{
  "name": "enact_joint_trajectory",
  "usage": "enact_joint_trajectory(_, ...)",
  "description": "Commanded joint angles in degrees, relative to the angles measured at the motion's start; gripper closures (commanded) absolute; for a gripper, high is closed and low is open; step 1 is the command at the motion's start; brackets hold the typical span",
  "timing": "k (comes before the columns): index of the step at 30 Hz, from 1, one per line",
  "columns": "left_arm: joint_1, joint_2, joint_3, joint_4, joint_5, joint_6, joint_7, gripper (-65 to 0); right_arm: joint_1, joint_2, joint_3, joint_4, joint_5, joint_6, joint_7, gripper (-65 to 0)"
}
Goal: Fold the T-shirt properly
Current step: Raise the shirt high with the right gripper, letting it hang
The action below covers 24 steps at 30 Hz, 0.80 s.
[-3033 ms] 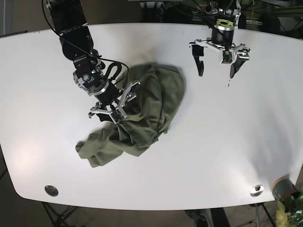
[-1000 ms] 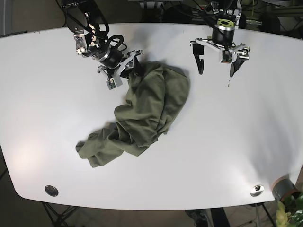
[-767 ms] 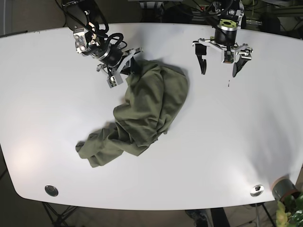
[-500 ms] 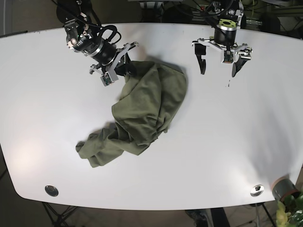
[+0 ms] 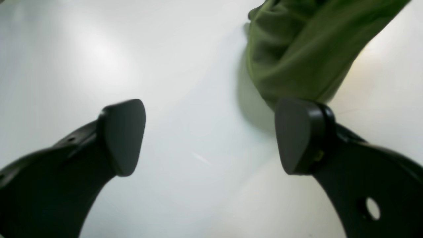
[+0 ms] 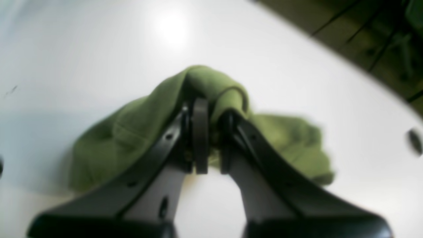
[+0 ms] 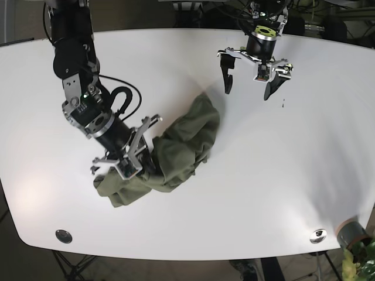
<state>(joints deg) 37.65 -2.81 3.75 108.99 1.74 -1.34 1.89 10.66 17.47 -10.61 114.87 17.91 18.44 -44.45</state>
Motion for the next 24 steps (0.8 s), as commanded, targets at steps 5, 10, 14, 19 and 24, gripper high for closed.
enact_joint_trajectory(5, 0.73, -0.14, 0.69, 1.12, 0.06, -0.02, -1.58, -58.6, 13.21, 0.15, -0.07, 1.22, 0.33, -0.02, -2.02, -2.4)
enact_joint_trajectory(10, 0.81, 0.04, 0.78, 1.21, 0.06, -0.02, -1.58, -58.6, 23.23, 0.33, -2.00, 1.04, 0.33, 0.95, -2.28, -2.4)
enact_joint_trajectory(14, 0.73, 0.13, 0.87, 1.21, -0.11, -0.02, -1.58, -58.6, 29.48, 0.42, -3.23, 0.96, -0.11, 2.88, -3.42, -2.4)
enact_joint_trajectory(19, 0.29, -0.05, 3.24, 1.30, -0.20, 0.07, -1.58, -58.6, 38.36, 0.42, -4.38, -1.07, 0.24, 2.97, -5.00, -2.5)
enact_joint_trajectory(24, -0.86, 0.13, 4.21, 1.30, -0.20, 0.16, -1.58, -58.6, 47.76, 0.42, -5.61, -3.44, -0.02, 2.97, -5.00, -2.5)
